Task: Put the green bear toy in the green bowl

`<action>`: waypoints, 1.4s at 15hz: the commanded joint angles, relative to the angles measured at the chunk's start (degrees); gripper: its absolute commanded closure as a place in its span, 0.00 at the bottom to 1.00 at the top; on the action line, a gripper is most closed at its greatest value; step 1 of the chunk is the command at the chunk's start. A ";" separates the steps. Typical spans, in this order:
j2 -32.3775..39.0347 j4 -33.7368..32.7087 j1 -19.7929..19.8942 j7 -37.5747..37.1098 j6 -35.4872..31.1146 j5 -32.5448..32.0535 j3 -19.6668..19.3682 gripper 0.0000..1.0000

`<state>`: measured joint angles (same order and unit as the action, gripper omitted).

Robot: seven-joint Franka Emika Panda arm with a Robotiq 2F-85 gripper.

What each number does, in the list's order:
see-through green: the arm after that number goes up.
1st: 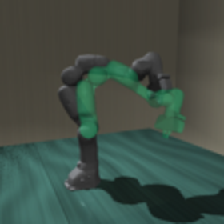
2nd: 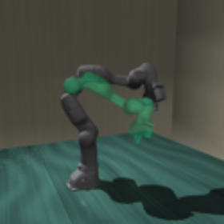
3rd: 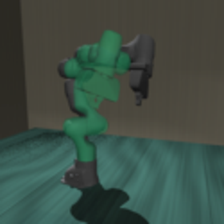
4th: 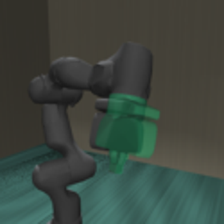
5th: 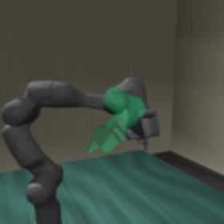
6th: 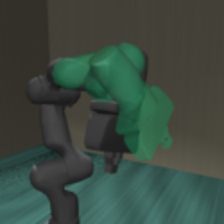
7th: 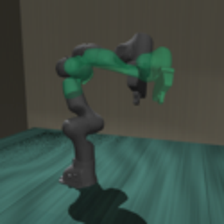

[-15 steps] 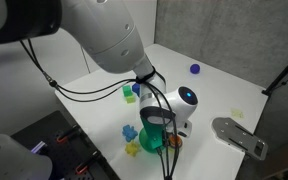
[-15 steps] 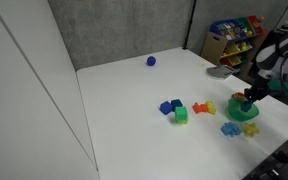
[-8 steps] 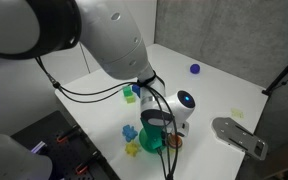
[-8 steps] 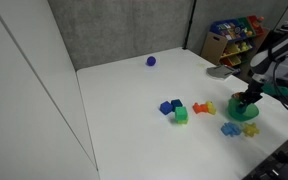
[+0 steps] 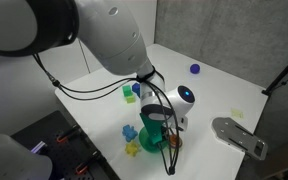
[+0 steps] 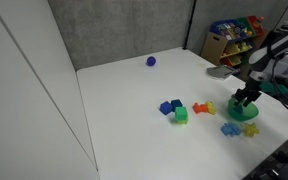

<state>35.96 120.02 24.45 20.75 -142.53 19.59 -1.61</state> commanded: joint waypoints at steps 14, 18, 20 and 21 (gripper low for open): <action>-32.65 8.02 -18.41 -26.08 15.27 -20.07 -3.86 0.00; -39.52 6.63 -19.87 -27.95 26.56 -24.72 -2.55 0.00; -42.21 6.07 -20.21 -27.22 30.32 -24.62 -2.14 0.00; -43.28 5.90 -20.29 -27.54 31.48 -24.91 -1.97 0.00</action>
<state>-3.59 126.16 4.46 -6.11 -115.14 -3.87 -4.02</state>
